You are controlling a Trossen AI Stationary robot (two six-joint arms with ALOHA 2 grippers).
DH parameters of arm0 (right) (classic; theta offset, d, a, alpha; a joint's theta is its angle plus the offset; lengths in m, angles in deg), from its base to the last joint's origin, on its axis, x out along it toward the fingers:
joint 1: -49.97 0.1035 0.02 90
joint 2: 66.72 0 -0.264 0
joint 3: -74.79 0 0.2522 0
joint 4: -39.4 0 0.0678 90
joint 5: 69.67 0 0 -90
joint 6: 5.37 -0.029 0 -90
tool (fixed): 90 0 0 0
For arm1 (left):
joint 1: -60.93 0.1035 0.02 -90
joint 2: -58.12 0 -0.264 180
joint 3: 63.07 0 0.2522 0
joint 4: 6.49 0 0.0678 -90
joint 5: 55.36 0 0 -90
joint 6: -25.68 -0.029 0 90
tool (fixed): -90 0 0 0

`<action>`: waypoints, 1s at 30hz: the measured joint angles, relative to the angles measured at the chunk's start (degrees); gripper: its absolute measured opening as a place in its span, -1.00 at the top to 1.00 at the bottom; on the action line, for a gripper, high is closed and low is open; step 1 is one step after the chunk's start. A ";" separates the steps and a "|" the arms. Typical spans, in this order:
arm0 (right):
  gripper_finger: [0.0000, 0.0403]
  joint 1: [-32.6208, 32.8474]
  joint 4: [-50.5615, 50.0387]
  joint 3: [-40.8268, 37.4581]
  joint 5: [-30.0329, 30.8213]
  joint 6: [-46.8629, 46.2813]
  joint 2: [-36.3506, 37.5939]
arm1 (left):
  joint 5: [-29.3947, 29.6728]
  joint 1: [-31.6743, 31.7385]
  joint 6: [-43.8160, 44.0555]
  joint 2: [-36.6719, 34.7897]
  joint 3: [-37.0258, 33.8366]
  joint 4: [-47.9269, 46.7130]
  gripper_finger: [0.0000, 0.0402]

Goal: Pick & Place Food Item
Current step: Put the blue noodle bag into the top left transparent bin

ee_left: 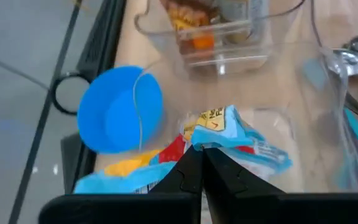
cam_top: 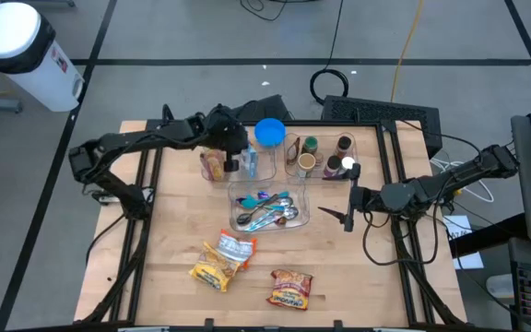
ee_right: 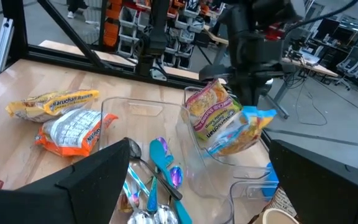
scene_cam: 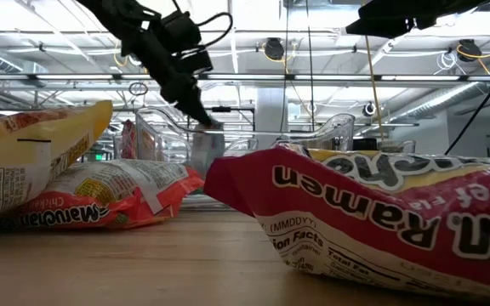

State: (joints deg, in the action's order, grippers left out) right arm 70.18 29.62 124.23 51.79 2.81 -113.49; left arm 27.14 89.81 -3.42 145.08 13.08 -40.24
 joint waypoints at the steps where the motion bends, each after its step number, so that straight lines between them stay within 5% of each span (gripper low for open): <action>1: -0.88 0.00 0.05 0.00 0.01 0.01 0.00 | 0.44 0.12 0.55 0.00 0.01 -0.64 0.95; 10: -0.88 0.00 -0.07 0.00 0.01 0.01 0.00 | 10.93 -0.22 4.70 -0.81 0.07 -12.74 0.94; 20: -0.88 0.00 0.06 0.00 0.01 -0.01 0.00 | 29.13 -1.48 12.77 -0.83 0.07 -27.36 0.96; 30: -0.88 0.00 0.06 0.00 0.01 -0.01 0.00 | 30.62 -1.52 22.11 -0.83 0.07 -30.18 0.82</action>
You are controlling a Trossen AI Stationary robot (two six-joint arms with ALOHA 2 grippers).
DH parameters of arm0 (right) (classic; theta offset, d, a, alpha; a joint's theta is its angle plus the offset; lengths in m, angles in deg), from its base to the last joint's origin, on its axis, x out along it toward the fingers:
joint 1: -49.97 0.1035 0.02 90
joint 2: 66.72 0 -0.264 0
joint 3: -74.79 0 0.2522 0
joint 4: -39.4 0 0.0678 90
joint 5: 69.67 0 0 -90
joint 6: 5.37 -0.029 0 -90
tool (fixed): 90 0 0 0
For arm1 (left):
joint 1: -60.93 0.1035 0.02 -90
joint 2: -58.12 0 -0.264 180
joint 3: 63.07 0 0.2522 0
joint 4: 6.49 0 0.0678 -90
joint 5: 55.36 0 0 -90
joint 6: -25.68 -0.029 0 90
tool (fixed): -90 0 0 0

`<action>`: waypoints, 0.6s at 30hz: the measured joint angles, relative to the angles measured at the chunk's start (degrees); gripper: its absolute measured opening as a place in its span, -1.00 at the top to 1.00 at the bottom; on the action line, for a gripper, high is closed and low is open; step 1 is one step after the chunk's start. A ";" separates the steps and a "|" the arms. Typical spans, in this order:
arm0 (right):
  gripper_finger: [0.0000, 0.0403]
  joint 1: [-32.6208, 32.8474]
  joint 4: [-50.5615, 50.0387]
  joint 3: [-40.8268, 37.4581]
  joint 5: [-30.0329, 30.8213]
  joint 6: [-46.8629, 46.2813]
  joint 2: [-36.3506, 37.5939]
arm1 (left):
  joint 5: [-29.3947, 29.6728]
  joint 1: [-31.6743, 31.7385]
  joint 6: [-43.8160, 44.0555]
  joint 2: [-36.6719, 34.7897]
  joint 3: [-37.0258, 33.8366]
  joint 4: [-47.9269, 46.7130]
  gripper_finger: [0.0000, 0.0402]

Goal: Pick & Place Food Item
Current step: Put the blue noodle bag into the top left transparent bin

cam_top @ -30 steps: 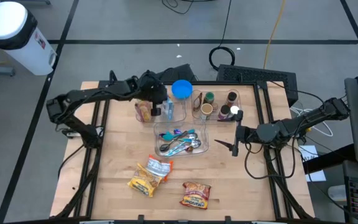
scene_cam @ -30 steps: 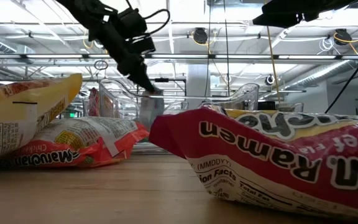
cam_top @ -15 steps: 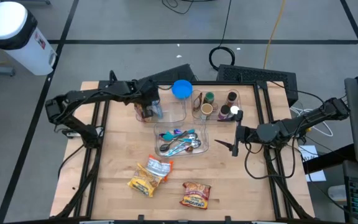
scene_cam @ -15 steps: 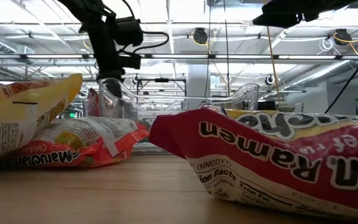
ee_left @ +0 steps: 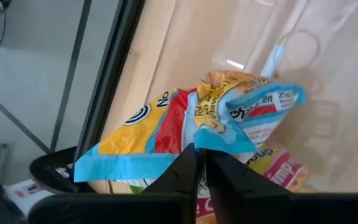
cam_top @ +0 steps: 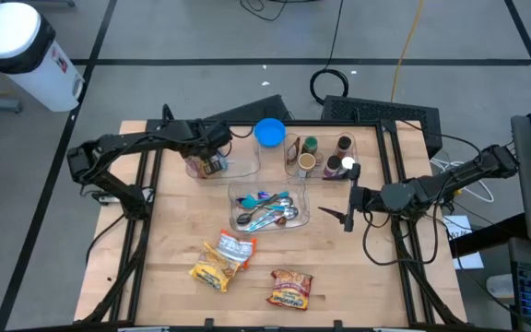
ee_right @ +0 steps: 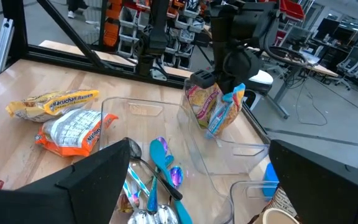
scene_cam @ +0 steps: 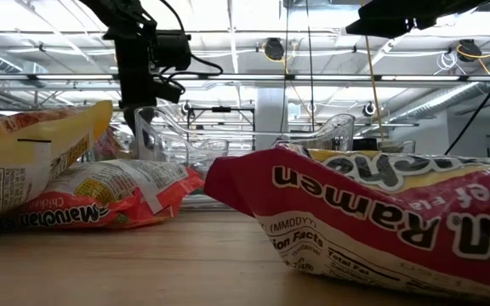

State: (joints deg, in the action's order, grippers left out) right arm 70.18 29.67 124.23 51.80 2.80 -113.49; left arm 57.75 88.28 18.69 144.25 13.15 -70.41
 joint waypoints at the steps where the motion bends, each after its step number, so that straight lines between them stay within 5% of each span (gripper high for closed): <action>1: -0.88 -0.01 0.02 0.00 0.00 0.00 0.00 | -0.01 0.00 0.66 0.00 0.00 0.25 0.81; 6: -0.88 -0.02 0.00 0.00 0.00 -0.13 0.00 | -0.02 0.00 3.99 0.00 0.00 0.41 0.67; 18: -0.88 0.00 0.02 0.00 0.00 -0.17 0.00 | -1.85 -0.69 7.92 0.00 2.35 -2.88 -0.18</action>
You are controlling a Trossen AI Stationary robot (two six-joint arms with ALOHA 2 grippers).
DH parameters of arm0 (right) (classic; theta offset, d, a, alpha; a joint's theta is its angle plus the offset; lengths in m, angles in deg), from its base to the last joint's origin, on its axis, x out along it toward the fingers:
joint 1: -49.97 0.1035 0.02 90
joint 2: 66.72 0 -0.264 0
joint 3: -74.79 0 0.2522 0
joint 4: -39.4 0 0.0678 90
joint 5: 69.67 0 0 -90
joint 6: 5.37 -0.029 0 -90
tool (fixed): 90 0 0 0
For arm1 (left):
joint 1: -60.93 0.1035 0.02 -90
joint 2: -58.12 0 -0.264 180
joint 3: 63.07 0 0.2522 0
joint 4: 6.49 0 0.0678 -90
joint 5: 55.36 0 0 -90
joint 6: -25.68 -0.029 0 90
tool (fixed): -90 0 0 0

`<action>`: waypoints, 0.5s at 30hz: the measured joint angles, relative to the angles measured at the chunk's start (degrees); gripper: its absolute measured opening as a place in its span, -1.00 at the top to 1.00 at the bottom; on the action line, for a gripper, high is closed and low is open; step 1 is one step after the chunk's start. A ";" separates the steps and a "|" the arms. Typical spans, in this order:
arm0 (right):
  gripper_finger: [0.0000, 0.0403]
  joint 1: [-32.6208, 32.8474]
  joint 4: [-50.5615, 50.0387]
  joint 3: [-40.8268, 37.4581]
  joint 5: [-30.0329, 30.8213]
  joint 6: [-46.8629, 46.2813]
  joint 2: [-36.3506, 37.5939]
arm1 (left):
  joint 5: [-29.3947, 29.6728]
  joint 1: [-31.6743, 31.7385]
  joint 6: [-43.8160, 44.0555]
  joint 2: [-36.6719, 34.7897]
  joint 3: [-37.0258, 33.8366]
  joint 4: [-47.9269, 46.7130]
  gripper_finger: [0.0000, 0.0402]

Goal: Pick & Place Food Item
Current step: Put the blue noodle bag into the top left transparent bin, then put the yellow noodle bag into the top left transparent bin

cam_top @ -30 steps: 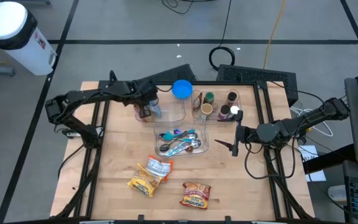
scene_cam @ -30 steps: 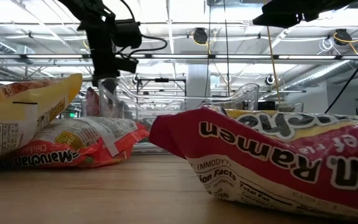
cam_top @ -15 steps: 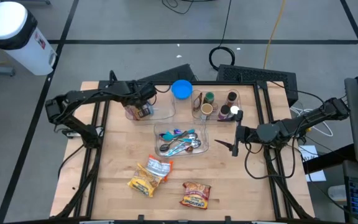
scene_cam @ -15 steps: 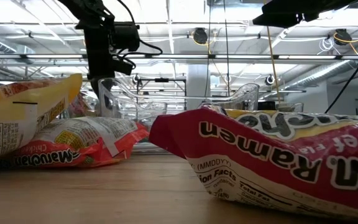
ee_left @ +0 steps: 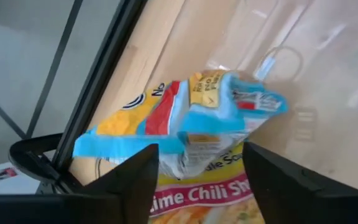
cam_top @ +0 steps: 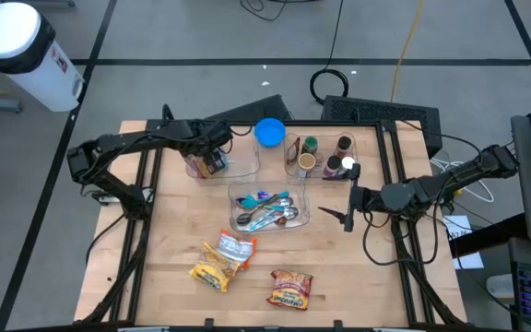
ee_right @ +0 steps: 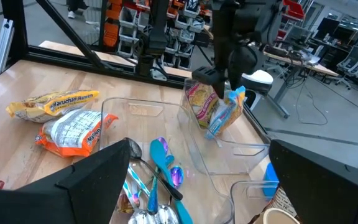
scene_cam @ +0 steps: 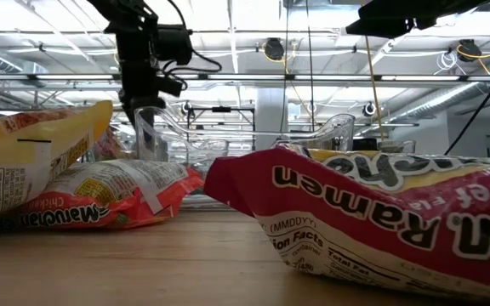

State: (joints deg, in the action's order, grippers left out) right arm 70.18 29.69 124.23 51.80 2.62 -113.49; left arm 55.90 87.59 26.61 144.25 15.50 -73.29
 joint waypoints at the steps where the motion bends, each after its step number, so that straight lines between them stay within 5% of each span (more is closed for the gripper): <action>1: -0.88 -0.01 -0.01 0.00 0.00 -0.01 0.00 | -0.17 -0.34 0.45 0.00 0.95 -0.73 -0.23; 8: -0.88 0.00 0.01 0.00 0.00 -0.04 0.00 | -1.06 -4.30 4.56 0.00 9.07 -7.00 -0.43; 15: -0.88 0.00 -0.02 0.00 -0.01 -0.08 0.00 | -11.87 -12.55 9.78 -0.02 11.44 -8.27 -0.48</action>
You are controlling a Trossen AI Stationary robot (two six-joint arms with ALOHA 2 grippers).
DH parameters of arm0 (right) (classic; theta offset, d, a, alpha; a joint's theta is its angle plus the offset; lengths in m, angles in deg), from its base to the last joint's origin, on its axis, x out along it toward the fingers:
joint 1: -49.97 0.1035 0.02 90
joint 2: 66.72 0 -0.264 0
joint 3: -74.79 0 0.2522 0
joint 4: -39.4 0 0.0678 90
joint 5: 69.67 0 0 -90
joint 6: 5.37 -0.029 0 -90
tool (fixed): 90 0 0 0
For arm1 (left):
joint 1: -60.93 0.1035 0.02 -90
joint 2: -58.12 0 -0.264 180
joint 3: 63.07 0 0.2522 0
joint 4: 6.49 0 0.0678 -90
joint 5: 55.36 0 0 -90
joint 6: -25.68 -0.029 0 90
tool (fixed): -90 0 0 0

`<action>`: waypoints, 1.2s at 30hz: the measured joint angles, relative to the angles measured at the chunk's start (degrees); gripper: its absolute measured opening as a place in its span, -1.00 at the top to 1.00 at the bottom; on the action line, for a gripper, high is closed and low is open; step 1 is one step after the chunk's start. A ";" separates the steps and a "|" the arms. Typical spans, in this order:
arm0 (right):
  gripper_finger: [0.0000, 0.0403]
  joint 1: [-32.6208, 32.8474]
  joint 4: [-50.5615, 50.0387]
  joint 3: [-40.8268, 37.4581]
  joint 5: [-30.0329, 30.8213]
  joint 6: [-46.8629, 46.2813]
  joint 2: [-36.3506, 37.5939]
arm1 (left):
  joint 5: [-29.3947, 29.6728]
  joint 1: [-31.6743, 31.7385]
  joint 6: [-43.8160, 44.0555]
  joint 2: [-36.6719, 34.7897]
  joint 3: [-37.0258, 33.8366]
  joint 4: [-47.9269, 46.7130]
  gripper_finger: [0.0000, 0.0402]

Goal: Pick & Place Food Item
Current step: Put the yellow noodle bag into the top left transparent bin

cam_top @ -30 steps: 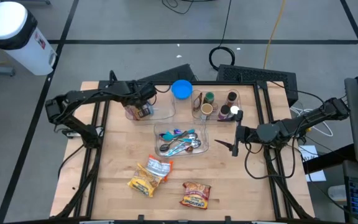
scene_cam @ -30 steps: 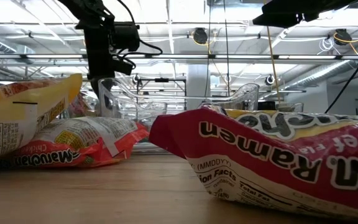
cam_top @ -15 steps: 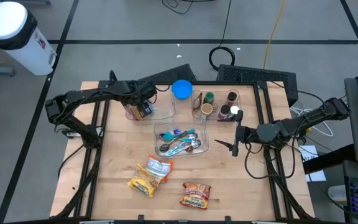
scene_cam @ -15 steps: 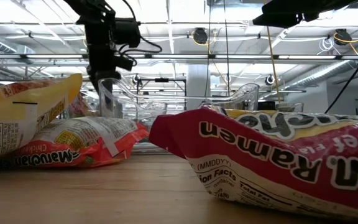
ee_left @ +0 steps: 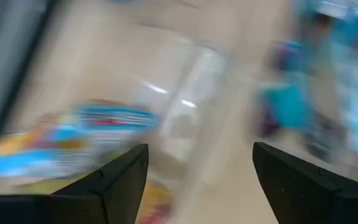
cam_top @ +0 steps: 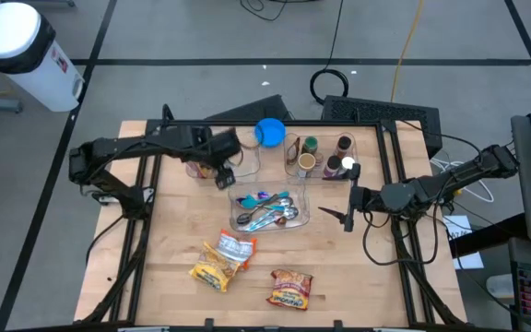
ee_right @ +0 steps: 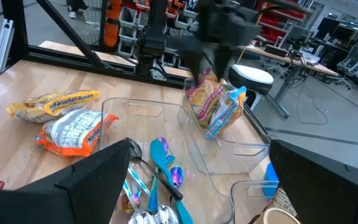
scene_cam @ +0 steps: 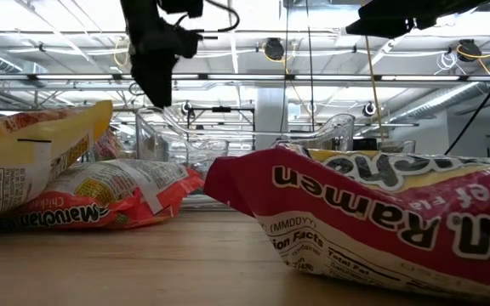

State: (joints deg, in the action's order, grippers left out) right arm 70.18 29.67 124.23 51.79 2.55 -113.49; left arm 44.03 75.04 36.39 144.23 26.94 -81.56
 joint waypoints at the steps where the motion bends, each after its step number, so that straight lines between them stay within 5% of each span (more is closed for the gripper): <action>1: -0.88 0.00 -0.02 0.00 0.01 -0.06 0.00 | -2.31 -1.81 0.54 0.00 0.00 -0.17 -0.48; 7: -0.88 0.02 -0.04 0.00 -0.01 -1.06 0.00 | -7.75 -15.72 5.51 0.00 0.00 0.13 -0.48; 18: -0.88 0.02 0.48 0.00 -0.01 -1.08 0.00 | -0.34 -40.41 16.51 0.12 -1.55 15.06 -0.48; 28: -0.88 0.02 1.30 0.00 -0.01 -1.14 0.02 | 5.16 -47.50 16.38 7.14 -2.32 18.52 -0.48; 36: -0.88 0.07 1.63 0.00 -0.03 -1.67 0.02 | 0.75 -47.35 16.62 15.84 -2.34 18.87 -0.48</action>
State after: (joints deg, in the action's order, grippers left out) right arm 70.25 31.30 124.23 51.76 0.88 -113.46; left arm 44.78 27.69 53.01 160.06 24.60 -62.69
